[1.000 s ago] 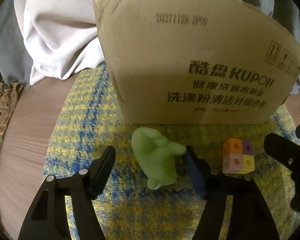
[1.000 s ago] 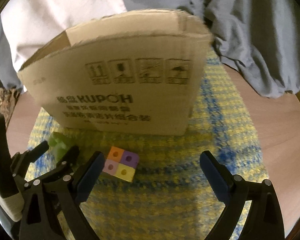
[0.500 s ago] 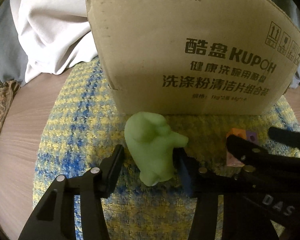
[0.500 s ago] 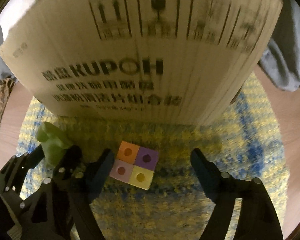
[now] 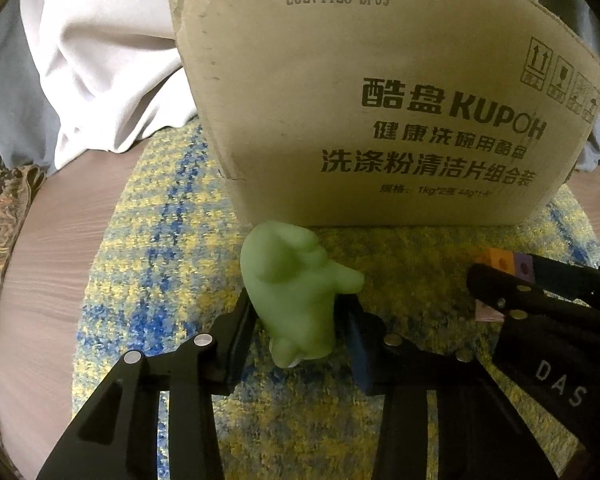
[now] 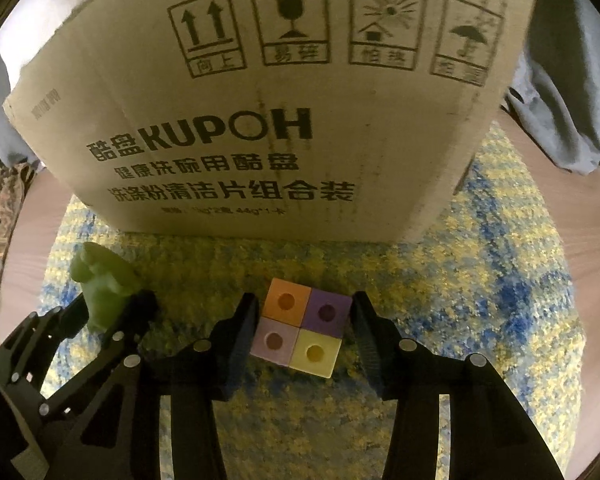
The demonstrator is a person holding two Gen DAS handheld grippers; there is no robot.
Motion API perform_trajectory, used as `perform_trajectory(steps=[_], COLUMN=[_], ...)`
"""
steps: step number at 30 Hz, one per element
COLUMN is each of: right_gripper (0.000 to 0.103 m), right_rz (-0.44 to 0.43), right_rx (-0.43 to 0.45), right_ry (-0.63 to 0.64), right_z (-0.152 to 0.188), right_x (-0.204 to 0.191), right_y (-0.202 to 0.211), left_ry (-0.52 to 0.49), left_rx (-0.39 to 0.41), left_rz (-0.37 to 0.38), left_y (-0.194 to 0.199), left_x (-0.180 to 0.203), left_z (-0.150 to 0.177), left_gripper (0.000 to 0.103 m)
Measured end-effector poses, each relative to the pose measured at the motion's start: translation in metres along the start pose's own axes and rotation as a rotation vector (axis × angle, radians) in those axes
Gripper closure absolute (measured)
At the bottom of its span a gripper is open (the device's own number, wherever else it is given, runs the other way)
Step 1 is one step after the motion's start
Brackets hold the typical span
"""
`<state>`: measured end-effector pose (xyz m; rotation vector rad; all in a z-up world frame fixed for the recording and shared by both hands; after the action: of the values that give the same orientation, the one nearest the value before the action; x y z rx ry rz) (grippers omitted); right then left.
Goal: Organize objects
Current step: 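Lift the cube block with the right tool while the left tool carries the dinosaur over the box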
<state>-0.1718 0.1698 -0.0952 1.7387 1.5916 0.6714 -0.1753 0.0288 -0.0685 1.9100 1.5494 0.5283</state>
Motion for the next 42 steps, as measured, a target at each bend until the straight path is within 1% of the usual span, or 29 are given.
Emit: perform_trajectory(steps=[6,12,13,17,18,23,26,27,31,36,42], right_gripper=[0.055,0.055,0.055,0.055,0.055,0.055,0.055,0.055,0.055,0.055,0.055], right_rz=[0.000,-0.001,-0.001,-0.001,-0.002,0.001,0.000,-0.002,-0.007,-0.013,-0.021], right_rx=[0.029,0.063,0.070,0.091,0.096,0.130,0.151,0.158,0.188,0.226,0.277], right_ry=[0.000,0.001,0.001,0.001,0.002,-0.001,-0.002,-0.003,-0.007,-0.002,0.004], right_z=[0.001,0.002,-0.001,-0.003,-0.005,-0.007,-0.008,-0.011,-0.018,-0.023,-0.033], right_x=[0.002,0.005,-0.003,-0.004,0.007,0.007,0.013,0.018,0.014,0.021,0.016], right_y=[0.015,0.034,0.038,0.049,0.052,0.067,0.082,0.088,0.104,0.109,0.135], left_ry=[-0.001,-0.006,-0.007,-0.007,-0.008,-0.009,-0.008,-0.007,-0.004,-0.006,-0.010], left_rx=[0.013,0.037,0.042,0.060,0.065,0.085,0.097,0.103,0.123,0.154,0.189], left_rz=[-0.009,-0.010,-0.011,-0.009,-0.008,-0.007,-0.007,-0.007,-0.007,0.001,0.004], left_y=[0.012,0.022,0.024,0.029,0.032,0.043,0.049,0.052,0.061,0.073,0.088], left_x=[0.003,0.003,0.002,0.000,0.001,0.002,0.002,0.002,0.002,0.000,0.000], left_z=[-0.001,-0.009,-0.011,-0.017,-0.018,-0.025,-0.029,-0.030,-0.037,-0.047,-0.061], left_gripper=[0.062,0.062,0.062,0.062,0.062,0.062,0.062,0.062,0.062,0.062,0.062])
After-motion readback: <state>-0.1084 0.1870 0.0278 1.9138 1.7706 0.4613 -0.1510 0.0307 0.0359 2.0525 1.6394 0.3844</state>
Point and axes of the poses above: each gripper's, at about its wrist camera, not at the fingertips, and y roughly against the way its jaws point, x to its right, z to its underside, the point moved 2 cm from there along -y, roughly the way its jaws point, and after that the axes turned 12 degrees about x, right-handed, at the moved point
